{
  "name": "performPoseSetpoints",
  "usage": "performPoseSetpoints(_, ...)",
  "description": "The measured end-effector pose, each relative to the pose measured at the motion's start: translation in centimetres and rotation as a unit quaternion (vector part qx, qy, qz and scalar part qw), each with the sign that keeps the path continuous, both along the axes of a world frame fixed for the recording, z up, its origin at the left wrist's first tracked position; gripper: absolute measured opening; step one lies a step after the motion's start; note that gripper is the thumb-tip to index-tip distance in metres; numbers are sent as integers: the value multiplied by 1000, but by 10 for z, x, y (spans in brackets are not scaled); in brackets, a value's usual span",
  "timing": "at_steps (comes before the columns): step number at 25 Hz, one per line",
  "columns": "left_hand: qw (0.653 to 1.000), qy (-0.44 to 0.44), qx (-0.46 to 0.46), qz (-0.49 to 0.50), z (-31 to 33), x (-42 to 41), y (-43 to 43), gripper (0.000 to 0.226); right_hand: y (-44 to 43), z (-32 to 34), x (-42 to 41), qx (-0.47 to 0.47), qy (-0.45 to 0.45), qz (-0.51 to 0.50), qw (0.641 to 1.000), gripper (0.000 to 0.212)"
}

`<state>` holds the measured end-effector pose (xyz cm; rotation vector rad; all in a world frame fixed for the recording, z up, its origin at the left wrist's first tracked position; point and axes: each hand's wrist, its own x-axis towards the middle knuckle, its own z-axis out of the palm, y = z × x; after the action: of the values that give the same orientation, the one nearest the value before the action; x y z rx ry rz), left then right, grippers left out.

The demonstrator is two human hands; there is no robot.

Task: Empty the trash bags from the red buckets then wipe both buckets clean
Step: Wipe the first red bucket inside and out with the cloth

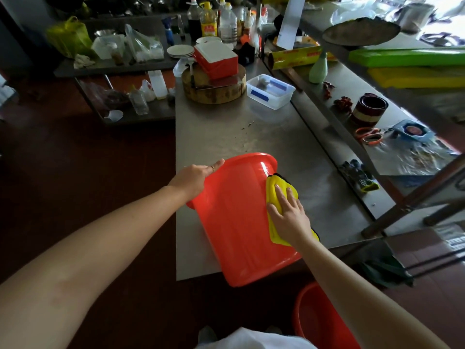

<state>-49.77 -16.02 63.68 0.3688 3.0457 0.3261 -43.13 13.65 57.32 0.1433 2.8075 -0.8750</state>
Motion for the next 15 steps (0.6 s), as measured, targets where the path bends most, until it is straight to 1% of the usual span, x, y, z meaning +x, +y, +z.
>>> performPoseSetpoints(2,1000,3,-14,-2,-1,-1,1,84,-15,0,12,46,26,21,998,68)
performPoseSetpoints(4,1000,12,-27,-9,-1,-4,2,84,-36,-1,33,108,96,77,987,67)
performPoseSetpoints(7,998,29,-54,-21,0,-13,11,87,-61,-7,64,192,190,182,945,66)
performPoseSetpoints(9,996,39,-75,-16,0,-14,15,87,-64,-12,72,223,223,228,921,64)
performPoseSetpoints(10,996,43,-81,-18,-1,-14,15,86,-60,-12,72,225,231,238,916,63)
performPoseSetpoints(12,995,52,-77,-25,-5,-12,13,83,-45,-12,69,217,233,233,919,62)
performPoseSetpoints(15,996,57,-68,-28,-5,-14,18,83,-20,-16,63,188,218,174,942,60)
